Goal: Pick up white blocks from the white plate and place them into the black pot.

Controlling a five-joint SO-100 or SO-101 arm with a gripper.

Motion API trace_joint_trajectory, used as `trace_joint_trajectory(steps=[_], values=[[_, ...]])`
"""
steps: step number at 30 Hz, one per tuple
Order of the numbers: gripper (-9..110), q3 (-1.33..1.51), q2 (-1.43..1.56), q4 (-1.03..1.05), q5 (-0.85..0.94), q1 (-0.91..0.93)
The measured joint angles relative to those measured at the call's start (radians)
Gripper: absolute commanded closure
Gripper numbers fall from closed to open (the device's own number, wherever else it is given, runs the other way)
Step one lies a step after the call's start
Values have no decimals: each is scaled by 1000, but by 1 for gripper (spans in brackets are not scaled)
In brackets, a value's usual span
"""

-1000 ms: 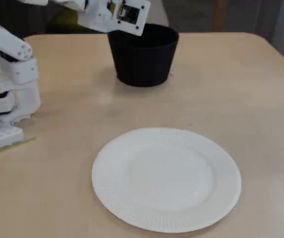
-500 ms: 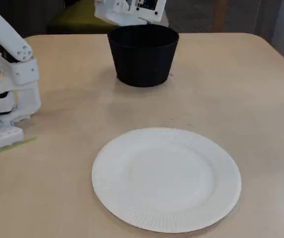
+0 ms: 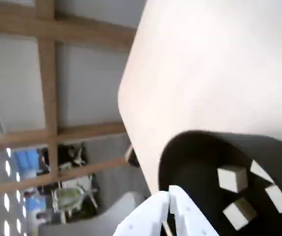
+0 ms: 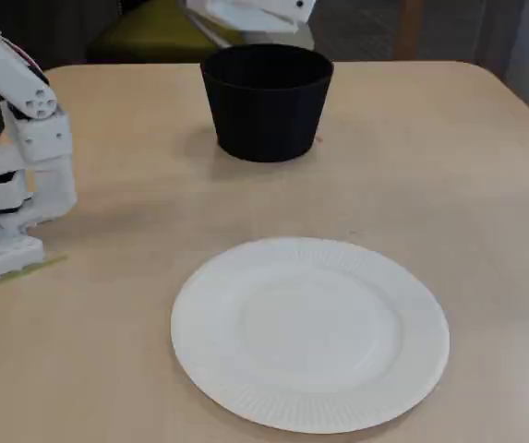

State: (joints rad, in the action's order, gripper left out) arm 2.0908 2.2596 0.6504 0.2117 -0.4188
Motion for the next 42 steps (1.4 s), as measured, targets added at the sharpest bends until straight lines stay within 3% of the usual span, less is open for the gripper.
trace_joint_trajectory(steps=[10, 26, 42], values=[[104, -18, 445, 511, -87, 304], [104, 693, 950, 439, -161, 311], [104, 904, 986, 391, -120, 308]])
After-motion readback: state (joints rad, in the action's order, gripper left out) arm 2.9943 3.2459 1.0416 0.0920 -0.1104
